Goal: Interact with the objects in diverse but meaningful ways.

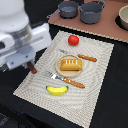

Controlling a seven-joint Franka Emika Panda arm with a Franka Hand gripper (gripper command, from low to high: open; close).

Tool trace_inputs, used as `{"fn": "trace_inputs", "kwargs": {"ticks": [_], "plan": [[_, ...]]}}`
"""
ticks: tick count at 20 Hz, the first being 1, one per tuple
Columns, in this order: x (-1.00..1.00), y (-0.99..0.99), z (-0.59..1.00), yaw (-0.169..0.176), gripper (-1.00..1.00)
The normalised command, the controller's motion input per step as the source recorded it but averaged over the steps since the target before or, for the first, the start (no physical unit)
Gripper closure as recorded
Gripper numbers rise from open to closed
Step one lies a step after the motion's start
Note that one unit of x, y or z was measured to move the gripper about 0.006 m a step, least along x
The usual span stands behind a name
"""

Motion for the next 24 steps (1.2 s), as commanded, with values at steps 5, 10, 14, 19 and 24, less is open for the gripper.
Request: {"fn": "trace_inputs", "kwargs": {"ticks": [5,10,14,19,24], "plan": [[0.18,0.88,0.64,0.048,1.00],[0.19,0.88,0.61,0.049,1.00],[0.22,0.88,0.45,0.044,1.00],[0.05,0.82,0.05,0.044,1.00],[-0.07,0.76,-0.07,0.050,1.00]]}}
